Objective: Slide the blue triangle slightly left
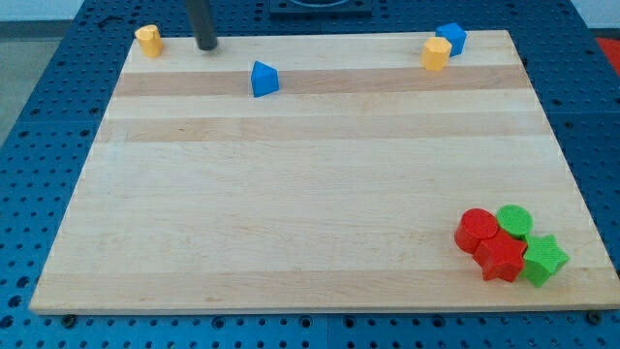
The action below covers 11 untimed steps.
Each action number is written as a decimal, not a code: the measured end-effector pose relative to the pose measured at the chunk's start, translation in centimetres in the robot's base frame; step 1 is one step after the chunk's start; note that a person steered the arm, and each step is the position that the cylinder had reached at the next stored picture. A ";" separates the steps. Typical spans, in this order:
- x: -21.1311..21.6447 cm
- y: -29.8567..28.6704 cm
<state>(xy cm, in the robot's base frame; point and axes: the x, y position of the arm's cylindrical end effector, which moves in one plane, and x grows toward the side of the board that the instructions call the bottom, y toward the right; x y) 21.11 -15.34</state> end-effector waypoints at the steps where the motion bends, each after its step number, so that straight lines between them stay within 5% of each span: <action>1: 1.1 5.6; 2: 2.4 10.6; 4: 8.5 11.1; 11: 9.6 -3.6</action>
